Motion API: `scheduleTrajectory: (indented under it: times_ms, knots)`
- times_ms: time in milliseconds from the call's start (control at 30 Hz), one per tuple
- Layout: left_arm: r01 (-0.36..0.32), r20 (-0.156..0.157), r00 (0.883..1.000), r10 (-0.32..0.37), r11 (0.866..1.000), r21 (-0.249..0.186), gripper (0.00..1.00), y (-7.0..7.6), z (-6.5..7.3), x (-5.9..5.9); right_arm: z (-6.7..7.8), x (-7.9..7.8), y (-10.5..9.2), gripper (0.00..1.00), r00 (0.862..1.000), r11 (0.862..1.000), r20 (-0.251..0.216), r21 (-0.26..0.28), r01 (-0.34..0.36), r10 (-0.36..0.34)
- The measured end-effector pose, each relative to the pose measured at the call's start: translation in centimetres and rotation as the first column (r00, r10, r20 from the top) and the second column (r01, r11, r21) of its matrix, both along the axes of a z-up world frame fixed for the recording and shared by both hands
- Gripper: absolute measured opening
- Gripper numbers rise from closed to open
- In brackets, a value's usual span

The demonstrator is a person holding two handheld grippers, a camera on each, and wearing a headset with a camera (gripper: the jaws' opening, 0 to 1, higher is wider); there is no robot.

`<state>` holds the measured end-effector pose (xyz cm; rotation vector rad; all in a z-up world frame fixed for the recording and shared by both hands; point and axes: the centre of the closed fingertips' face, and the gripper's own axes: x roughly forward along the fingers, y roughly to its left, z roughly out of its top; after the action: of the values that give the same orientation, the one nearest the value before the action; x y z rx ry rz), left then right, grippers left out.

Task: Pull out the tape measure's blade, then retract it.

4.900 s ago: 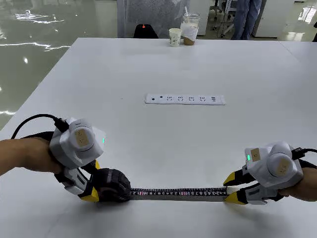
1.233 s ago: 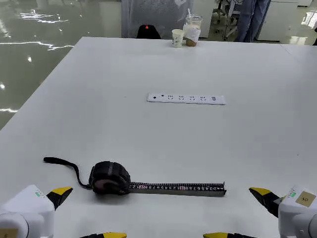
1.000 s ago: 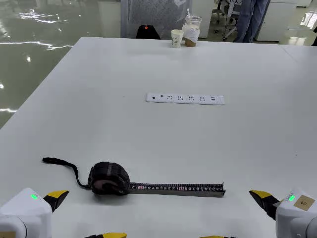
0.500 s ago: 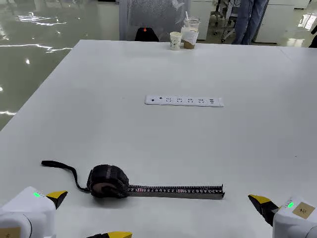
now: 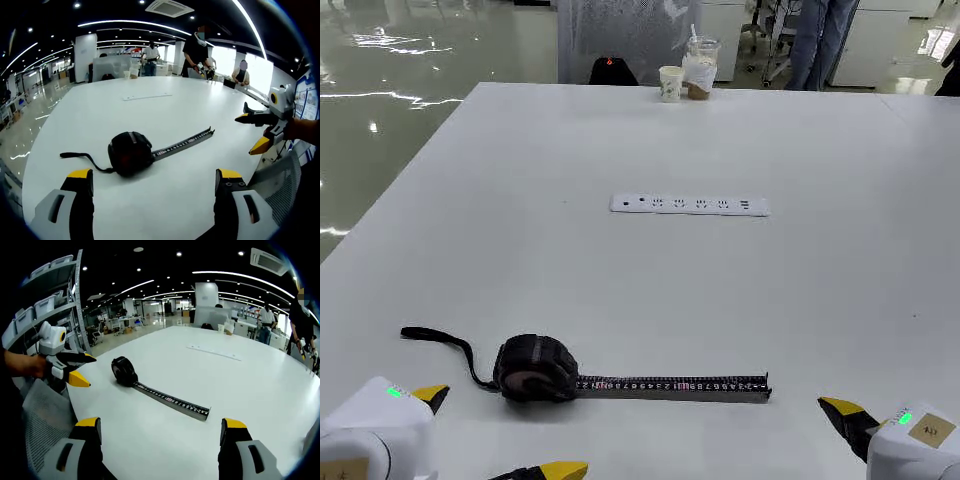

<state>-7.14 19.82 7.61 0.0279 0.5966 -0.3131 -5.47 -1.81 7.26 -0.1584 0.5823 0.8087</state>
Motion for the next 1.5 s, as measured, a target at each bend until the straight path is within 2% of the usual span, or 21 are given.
scheduleTrajectory:
  times_ms: [200, 533, 1133, 1500]
  knots:
    - [-0.006, 0.011, 1.0, 0.006, 1.0, 0.005, 0.99, -0.2, 0.2, 0.0, 0.0, -0.1, 0.1, 0.99, 1.0, 1.0, -0.003, 0.007, 0.004, -0.004]
    - [-0.016, -0.001, 1.0, 0.016, 1.0, 0.01, 0.99, -0.1, -0.1, -0.1, -0.2, -0.2, 0.4, 0.99, 1.0, 1.0, -0.004, 0.005, -0.004, 0.004]
    - [-0.053, -0.003, 0.999, 0.053, 0.999, 0.002, 0.99, -0.3, -0.5, 0.2, -0.2, 0.0, 0.2, 0.99, 1.0, 1.0, -0.001, 0.011, -0.016, 0.016]
    - [-0.089, -0.014, 0.996, 0.089, 0.996, 0.002, 0.99, 0.1, -0.8, 1.1, -0.6, 0.3, 0.2, 0.97, 0.998, 0.998, -0.007, 0.006, -0.055, 0.055]
